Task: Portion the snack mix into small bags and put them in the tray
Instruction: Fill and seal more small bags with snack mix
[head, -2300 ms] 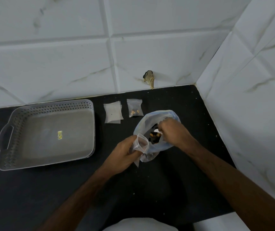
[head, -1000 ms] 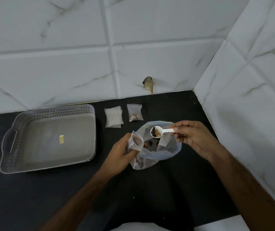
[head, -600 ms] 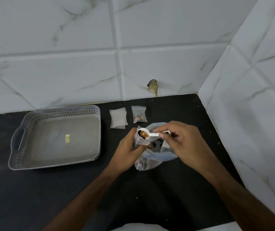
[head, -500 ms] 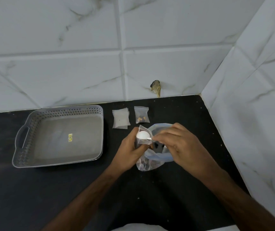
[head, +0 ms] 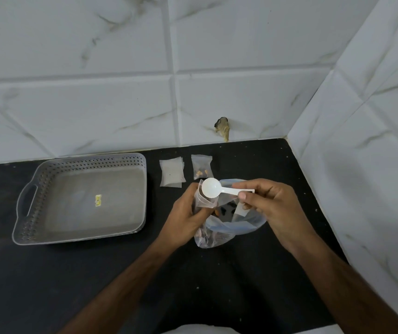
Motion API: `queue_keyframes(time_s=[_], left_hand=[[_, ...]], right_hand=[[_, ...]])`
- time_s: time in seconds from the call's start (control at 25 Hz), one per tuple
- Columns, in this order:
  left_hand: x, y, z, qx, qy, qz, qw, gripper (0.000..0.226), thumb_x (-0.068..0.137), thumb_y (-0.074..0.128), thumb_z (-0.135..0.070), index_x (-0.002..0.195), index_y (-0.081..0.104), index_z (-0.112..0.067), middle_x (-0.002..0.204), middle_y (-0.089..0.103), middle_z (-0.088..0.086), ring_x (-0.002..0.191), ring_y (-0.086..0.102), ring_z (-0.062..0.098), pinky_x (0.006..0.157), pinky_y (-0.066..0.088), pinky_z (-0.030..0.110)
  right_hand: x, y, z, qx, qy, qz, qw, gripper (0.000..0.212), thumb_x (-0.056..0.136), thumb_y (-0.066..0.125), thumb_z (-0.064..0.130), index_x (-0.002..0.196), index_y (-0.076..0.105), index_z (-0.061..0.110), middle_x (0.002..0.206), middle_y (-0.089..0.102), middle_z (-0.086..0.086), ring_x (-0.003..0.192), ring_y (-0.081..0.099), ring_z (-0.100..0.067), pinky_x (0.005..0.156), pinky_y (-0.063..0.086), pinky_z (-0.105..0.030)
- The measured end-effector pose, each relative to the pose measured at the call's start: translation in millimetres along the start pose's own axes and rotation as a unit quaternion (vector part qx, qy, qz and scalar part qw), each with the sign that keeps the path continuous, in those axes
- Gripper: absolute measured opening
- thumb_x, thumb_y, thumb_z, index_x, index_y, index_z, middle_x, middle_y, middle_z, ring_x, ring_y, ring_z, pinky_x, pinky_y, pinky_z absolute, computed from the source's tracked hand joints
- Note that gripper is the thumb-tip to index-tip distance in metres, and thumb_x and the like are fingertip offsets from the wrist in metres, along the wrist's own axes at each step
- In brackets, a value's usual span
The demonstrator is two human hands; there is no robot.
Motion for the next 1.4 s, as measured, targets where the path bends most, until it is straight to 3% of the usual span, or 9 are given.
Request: queue_keyframes(time_s=[0.16, 0.28, 0.4, 0.64, 0.84, 1.0, 1.16, 1.24, 1.4], left_hand=[[0, -2, 5, -0.015, -0.015, -0.013, 1.0, 0.022, 0.097, 0.066, -0.016, 0.117, 0.059, -0.023, 0.11, 0.069, -0.005, 0.104, 0.068, 0.013, 0.086, 0.058, 0.03], [-3, -11, 10, -0.039, -0.035, -0.032, 0.998, 0.025, 0.093, 0.069, -0.028, 0.116, 0.062, -0.021, 0.107, 0.07, -0.007, 0.102, 0.069, 0.011, 0.084, 0.056, 0.029], [-6, -15, 12, -0.025, -0.05, -0.038, 0.998, 0.03, 0.09, 0.068, -0.033, 0.117, 0.06, -0.025, 0.109, 0.069, -0.016, 0.104, 0.068, 0.006, 0.084, 0.055, 0.024], [-7, -18, 9, -0.01, -0.055, -0.037, 0.998, 0.031, 0.086, 0.066, -0.039, 0.115, 0.056, -0.033, 0.105, 0.066, -0.027, 0.103, 0.066, -0.001, 0.082, 0.054, 0.017], [-8, -16, 11, -0.012, -0.063, -0.038, 0.997, 0.031, 0.088, 0.067, -0.035, 0.116, 0.055, -0.032, 0.109, 0.067, -0.013, 0.104, 0.065, -0.003, 0.083, 0.053, 0.014], [-7, -17, 13, 0.02, -0.047, -0.046, 0.998, 0.03, 0.093, 0.068, -0.026, 0.12, 0.056, -0.023, 0.111, 0.066, -0.008, 0.105, 0.065, 0.0, 0.084, 0.053, 0.015], [-5, -20, 11, 0.054, -0.016, -0.094, 0.994, 0.028, 0.094, 0.07, -0.027, 0.118, 0.057, -0.019, 0.103, 0.068, -0.012, 0.098, 0.068, 0.003, 0.077, 0.053, 0.015], [-3, -21, 8, 0.058, -0.003, -0.119, 0.991, 0.029, 0.094, 0.069, -0.029, 0.118, 0.057, -0.019, 0.1, 0.069, -0.011, 0.094, 0.07, 0.008, 0.076, 0.057, 0.023], [-6, -30, -4, 0.074, 0.012, -0.143, 0.987, 0.041, 0.093, 0.061, -0.047, 0.122, 0.053, -0.02, 0.105, 0.069, -0.008, 0.095, 0.071, 0.01, 0.077, 0.06, 0.036]], right_hand=[[4, -16, -23, 0.204, 0.108, -0.023, 0.973, 0.022, 0.091, 0.063, 0.0, 0.106, 0.077, 0.009, 0.103, 0.075, -0.014, 0.088, 0.067, -0.018, 0.076, 0.056, -0.026], [13, -40, -38, -0.042, 0.077, -0.08, 0.993, 0.019, 0.091, 0.067, 0.007, 0.103, 0.076, 0.019, 0.098, 0.075, 0.002, 0.089, 0.069, -0.007, 0.073, 0.052, -0.019], [27, -42, -60, -0.264, 0.066, -0.048, 0.961, 0.017, 0.091, 0.07, 0.012, 0.103, 0.074, 0.024, 0.099, 0.07, 0.015, 0.092, 0.064, 0.0, 0.073, 0.046, -0.012], [60, -4, -117, -0.456, 0.082, 0.023, 0.886, 0.017, 0.097, 0.06, 0.027, 0.108, 0.072, 0.029, 0.104, 0.071, 0.009, 0.098, 0.064, -0.011, 0.096, 0.048, -0.039], [70, 4, -131, -0.515, 0.078, 0.0, 0.854, 0.017, 0.099, 0.054, 0.035, 0.098, 0.071, 0.032, 0.086, 0.066, 0.013, 0.092, 0.062, -0.012, 0.09, 0.035, -0.036], [56, -11, -95, -0.627, 0.006, -0.045, 0.778, 0.013, 0.096, 0.057, 0.039, 0.104, 0.067, 0.035, 0.089, 0.063, 0.012, 0.09, 0.057, -0.01, 0.087, 0.038, -0.035], [33, 0, -30, -0.268, -0.022, 0.012, 0.963, 0.011, 0.095, 0.065, 0.03, 0.103, 0.072, 0.033, 0.092, 0.071, 0.017, 0.087, 0.065, -0.001, 0.082, 0.049, -0.022], [18, 27, -5, -0.173, -0.041, 0.063, 0.982, 0.016, 0.095, 0.065, 0.035, 0.109, 0.072, 0.03, 0.093, 0.071, 0.015, 0.088, 0.065, 0.002, 0.073, 0.049, -0.013], [11, 67, 14, -0.208, -0.139, 0.066, 0.966, 0.045, 0.09, 0.066, 0.046, 0.132, 0.056, 0.034, 0.107, 0.067, 0.016, 0.097, 0.064, 0.001, 0.081, 0.053, -0.017]])
Point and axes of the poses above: each hand's wrist, its own x-axis towards the middle knuckle, its own y-axis out of the palm, z = x × y, the point moved 6 cm from there along x, towards the middle knuckle
